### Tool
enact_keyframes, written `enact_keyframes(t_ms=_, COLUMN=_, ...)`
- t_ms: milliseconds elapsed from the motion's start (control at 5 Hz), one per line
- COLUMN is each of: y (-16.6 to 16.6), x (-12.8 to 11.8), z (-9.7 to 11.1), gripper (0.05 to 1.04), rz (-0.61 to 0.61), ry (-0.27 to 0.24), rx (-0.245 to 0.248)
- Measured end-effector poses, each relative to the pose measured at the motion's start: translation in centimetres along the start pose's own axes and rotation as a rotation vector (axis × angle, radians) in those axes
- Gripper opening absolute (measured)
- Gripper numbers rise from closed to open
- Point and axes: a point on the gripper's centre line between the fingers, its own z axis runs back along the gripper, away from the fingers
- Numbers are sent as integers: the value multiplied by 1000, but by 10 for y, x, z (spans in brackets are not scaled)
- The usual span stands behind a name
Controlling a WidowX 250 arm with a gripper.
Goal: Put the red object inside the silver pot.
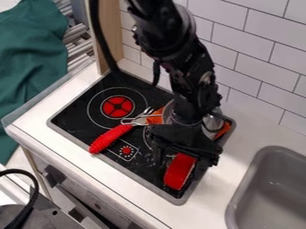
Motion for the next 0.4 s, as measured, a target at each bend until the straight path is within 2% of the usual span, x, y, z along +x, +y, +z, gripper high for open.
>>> enact_keyframes(t_ms=200, y=-5, x=0, z=-5, gripper=1005, rz=-9, ry=11, rx=7)
enact_keyframes(t_ms=400, y=-4, x=-2, z=-11, gripper=949, rz=-15, ry=25, rx=7)
